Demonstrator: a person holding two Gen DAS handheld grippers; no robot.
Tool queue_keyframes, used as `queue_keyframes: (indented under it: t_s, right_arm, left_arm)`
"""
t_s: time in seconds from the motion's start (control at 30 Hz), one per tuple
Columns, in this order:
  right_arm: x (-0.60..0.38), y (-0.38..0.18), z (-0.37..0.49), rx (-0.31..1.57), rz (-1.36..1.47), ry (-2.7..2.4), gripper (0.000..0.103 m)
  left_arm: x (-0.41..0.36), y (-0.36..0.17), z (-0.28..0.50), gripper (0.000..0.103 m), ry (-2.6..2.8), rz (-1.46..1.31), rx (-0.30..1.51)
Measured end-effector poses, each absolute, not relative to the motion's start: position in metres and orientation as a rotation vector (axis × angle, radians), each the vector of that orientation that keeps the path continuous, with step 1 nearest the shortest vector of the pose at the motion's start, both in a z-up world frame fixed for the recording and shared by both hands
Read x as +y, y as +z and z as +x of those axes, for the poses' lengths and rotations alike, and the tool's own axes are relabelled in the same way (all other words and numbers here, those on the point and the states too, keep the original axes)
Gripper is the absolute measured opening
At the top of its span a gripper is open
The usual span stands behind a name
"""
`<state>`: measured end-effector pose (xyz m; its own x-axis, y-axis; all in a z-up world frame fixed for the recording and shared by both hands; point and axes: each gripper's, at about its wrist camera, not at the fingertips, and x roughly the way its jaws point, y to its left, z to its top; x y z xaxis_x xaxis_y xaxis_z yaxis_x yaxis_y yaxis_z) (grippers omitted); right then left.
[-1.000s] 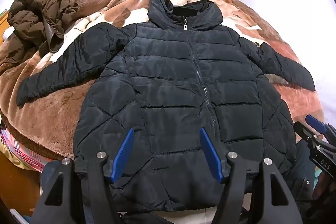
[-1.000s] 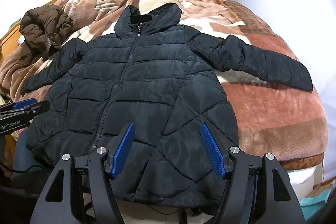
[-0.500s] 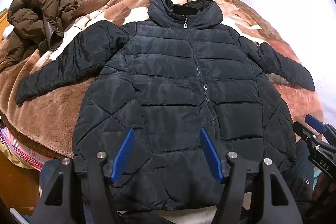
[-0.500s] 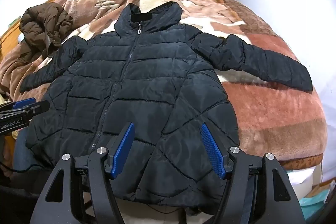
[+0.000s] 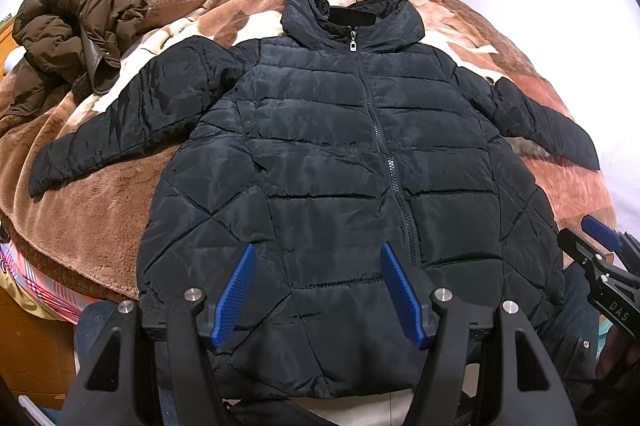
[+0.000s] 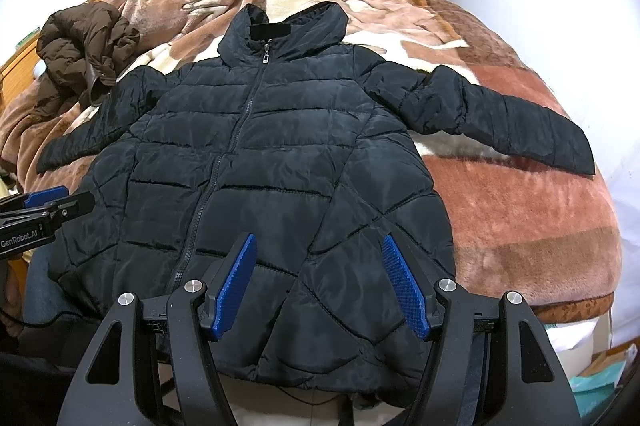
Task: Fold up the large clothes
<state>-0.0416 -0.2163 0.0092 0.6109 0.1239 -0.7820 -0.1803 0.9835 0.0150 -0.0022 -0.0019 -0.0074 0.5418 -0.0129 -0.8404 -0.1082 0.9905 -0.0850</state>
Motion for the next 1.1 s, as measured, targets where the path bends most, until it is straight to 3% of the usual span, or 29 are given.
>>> queue_keyframes:
  t_s: [1.1]
  right_arm:
    - [-0.2148,0.0077,-0.0409,0.901,-0.074,0.173,0.066]
  left_arm:
    - [-0.0024,-0.011,-0.0036,0.067,0.05,-0.142,1.007]
